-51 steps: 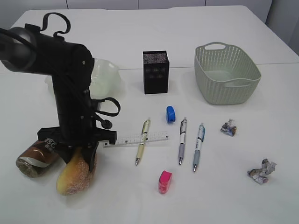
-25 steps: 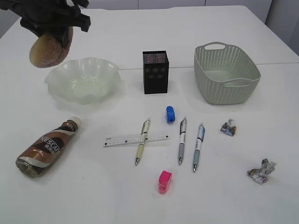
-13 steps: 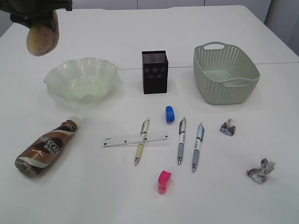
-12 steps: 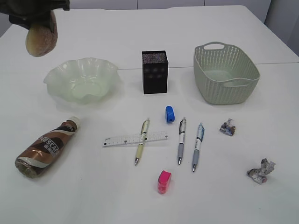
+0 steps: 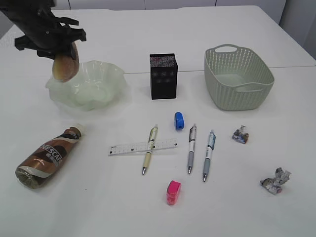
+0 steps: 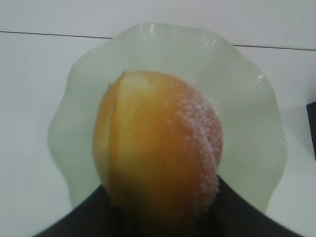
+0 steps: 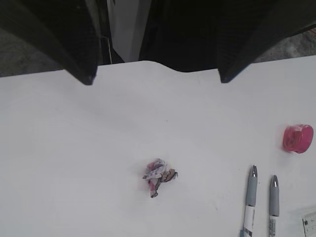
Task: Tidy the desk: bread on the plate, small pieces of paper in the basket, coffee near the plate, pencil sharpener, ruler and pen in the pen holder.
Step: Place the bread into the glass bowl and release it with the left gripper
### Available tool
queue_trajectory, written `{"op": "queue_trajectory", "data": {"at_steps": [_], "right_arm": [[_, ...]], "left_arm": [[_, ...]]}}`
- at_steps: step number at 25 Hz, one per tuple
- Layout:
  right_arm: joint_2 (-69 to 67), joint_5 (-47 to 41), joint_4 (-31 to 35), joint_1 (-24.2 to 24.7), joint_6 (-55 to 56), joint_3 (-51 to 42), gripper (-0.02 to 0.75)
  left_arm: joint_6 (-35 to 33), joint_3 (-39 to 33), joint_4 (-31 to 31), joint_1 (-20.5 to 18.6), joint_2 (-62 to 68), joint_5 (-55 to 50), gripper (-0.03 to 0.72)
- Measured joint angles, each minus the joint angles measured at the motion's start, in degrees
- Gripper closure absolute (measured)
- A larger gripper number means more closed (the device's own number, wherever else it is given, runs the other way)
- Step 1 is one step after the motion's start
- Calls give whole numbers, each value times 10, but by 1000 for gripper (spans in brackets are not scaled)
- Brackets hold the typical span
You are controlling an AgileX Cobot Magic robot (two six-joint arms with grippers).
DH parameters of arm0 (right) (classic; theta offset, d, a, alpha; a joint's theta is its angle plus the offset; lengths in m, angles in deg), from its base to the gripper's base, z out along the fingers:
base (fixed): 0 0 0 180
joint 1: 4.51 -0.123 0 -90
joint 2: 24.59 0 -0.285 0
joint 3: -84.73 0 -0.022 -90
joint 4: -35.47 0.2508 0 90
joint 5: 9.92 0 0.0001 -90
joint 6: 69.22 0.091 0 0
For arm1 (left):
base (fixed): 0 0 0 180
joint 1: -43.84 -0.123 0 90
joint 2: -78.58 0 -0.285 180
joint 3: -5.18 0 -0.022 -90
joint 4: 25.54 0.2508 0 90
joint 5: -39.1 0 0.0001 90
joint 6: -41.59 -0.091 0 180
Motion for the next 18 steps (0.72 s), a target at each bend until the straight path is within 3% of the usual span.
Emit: {"op": "queue_trajectory", "data": {"at_steps": [10, 18], "right_arm": [[0, -3, -1, 0, 20, 0, 164], [0, -3, -1, 0, 24, 0, 164]], "left_arm": [[-17, 0, 3, 7, 60, 108, 454], [-17, 0, 11, 14, 70, 129, 446]]}}
